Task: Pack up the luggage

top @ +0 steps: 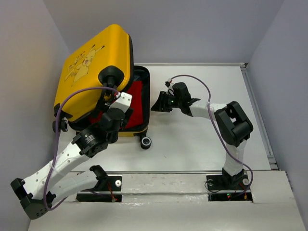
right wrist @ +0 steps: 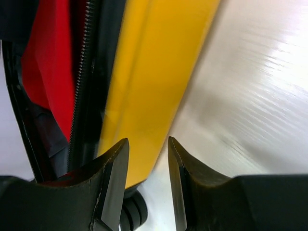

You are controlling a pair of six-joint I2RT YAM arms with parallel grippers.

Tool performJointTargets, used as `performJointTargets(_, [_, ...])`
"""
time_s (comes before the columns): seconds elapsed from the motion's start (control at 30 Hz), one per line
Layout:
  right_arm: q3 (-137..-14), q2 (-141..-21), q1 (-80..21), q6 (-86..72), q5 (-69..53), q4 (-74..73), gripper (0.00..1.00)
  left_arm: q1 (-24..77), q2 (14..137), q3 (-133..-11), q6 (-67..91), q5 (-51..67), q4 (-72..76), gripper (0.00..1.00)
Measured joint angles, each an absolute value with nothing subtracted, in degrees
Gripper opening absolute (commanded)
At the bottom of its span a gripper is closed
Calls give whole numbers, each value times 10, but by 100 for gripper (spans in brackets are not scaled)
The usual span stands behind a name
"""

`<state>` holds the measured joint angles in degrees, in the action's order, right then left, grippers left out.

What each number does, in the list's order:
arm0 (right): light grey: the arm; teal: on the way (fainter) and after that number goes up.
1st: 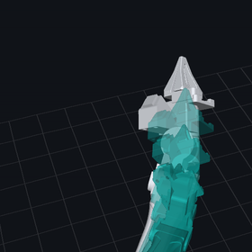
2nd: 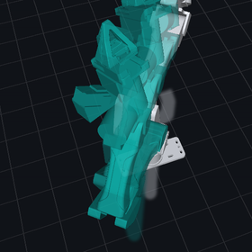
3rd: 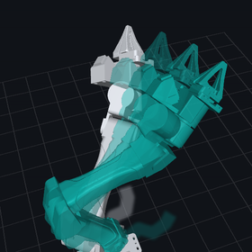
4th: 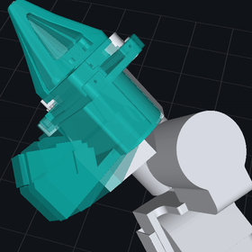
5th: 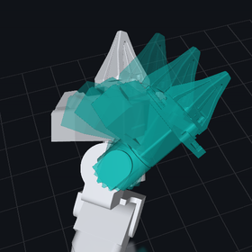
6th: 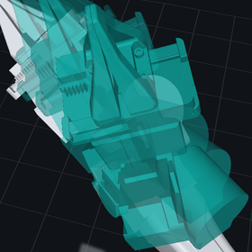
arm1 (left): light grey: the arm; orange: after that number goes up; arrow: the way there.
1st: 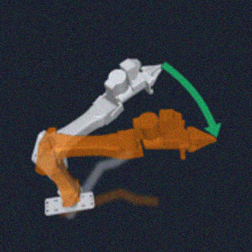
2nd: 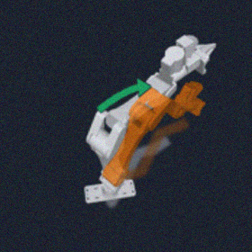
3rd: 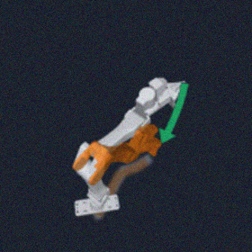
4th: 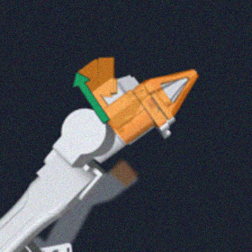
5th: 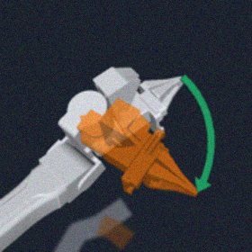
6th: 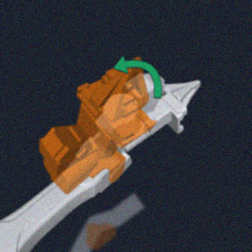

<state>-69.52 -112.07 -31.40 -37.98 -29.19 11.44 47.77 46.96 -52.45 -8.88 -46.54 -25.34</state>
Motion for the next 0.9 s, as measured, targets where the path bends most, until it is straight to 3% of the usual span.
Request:
performJointTargets(0.17, [-658, -1082, -282, -384, -283, 117, 44, 480, 486, -611, -100, -314, -352, 99])
performJointTargets(0.3, [-635, -1046, -252, -384, -270, 124, 44, 492, 486, -717, -48, -74, -316, 99])
performJointTargets(0.43, [-624, -1027, -248, -383, -261, 126, 42, 493, 486, -770, -24, 77, -266, 99])
performJointTargets(0.47, [-622, -1023, -249, -383, -260, 126, 39, 493, 487, -774, -22, 89, -259, 99])
performJointTargets(0.5, [-616, -1018, -250, -382, -259, 125, 27, 493, 488, -783, -15, 91, -252, 99])
performJointTargets(0.6, [-609, -1010, -252, -380, -259, 125, 7, 484, 505, -817, -1, 25, -247, 98])
performJointTargets(0.9, [-570, -946, -252, -350, -255, 117, 7, 160, 725, -864, 65, -41, -242, 99])
